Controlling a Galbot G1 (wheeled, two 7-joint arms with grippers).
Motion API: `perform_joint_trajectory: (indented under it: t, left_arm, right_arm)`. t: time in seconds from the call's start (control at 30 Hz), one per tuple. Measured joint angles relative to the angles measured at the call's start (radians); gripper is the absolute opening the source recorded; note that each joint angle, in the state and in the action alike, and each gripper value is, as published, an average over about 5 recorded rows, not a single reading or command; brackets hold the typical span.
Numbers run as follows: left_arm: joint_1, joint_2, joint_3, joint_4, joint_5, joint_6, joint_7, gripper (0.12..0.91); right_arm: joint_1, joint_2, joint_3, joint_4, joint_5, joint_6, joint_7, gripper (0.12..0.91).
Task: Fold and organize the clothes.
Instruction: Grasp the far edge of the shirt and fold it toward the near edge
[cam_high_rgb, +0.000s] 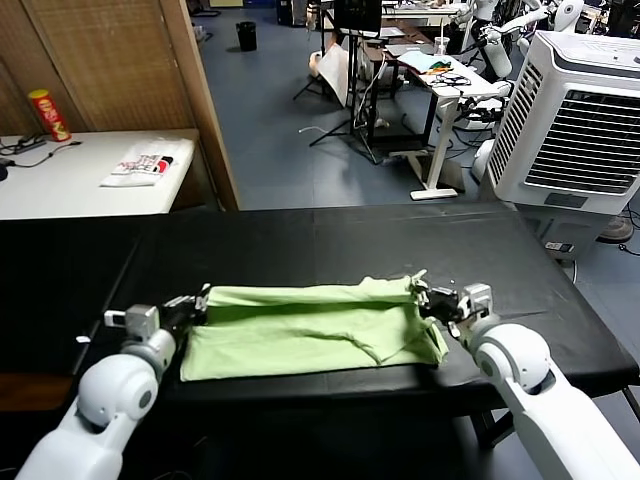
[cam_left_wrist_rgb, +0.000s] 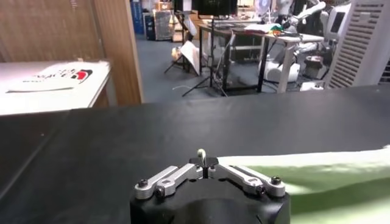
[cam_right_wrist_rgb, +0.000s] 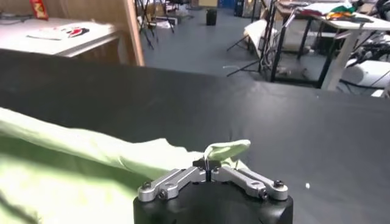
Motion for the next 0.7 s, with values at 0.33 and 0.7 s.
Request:
perform_joint_trajectory:
  t: [0.33,0.7]
  left_arm:
    - [0.101,-0.028,-0.02,-0.038,0.074,-0.013,-0.012,0.129]
    - [0.165,-0.046,-0.021,-0.087,0.121,0.02,-0.031,0.135]
  right_arm:
    - [-0.038,-0.002,0.006,0.017,-0.016,-0.023,0.0,0.123]
    - [-0.084,-0.024,0.05,0.08,-0.011,-0.047,0.0,0.486]
